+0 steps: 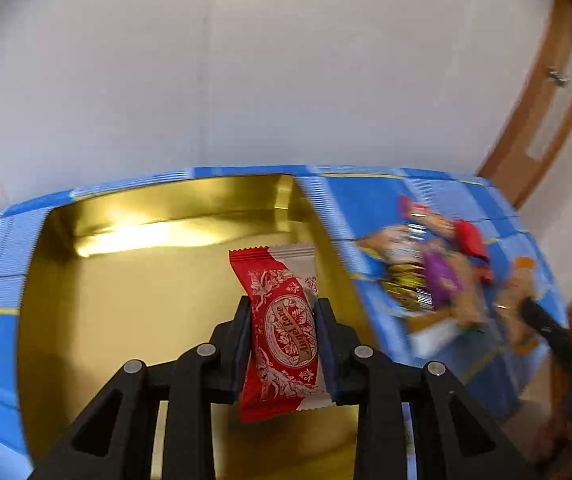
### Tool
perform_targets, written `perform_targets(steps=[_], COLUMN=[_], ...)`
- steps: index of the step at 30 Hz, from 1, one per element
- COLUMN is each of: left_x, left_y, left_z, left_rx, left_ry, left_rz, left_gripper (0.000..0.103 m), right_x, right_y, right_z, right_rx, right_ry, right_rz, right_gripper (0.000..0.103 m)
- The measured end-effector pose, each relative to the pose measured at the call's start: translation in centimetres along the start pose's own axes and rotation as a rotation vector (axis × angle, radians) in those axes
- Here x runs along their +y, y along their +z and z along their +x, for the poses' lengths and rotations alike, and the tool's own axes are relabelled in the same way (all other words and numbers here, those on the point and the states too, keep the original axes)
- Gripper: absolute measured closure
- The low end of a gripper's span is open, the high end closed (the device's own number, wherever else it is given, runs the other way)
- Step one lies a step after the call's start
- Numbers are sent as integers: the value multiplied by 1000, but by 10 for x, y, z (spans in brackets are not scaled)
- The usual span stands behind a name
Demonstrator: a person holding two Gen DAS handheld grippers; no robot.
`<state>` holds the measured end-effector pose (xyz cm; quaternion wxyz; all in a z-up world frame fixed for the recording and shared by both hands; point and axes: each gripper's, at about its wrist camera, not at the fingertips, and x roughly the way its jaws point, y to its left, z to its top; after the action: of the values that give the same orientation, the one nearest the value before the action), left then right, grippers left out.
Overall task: Organize snacks
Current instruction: 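Carry the red candy with the left tool while the right carries the nut bag over the tray, then open both tools to drop the candy and nut bag into the tray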
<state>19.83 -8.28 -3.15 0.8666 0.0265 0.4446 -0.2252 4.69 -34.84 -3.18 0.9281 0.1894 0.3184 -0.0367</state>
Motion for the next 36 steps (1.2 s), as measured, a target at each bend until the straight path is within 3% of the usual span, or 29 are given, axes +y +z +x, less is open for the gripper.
perform_targets(steps=[6, 12, 22, 30, 33, 35, 36], left_x=[46, 74, 102, 120, 126, 124, 122], left_y=[23, 35, 36, 27, 24, 23, 23], left_z=[36, 63, 78, 81, 80, 75, 71], left_rx=[85, 119, 121, 121, 121, 113, 104], left_ry=[71, 131, 164, 231, 252, 265, 267], left_rz=[-31, -40, -68, -72, -87, -79, -69], left_gripper=[73, 73, 73, 73, 70, 56, 44], right_x=[73, 134, 169, 173, 174, 175, 177], right_y=[31, 44, 41, 46, 45, 44, 44], right_z=[49, 104, 171, 170, 167, 169, 170], right_rx=[105, 204, 317, 311, 306, 313, 319], right_ry=[123, 157, 138, 129, 125, 126, 124], right_rz=[-62, -157, -179, -180, -184, -187, -190], right_gripper=[79, 79, 79, 79, 79, 79, 79])
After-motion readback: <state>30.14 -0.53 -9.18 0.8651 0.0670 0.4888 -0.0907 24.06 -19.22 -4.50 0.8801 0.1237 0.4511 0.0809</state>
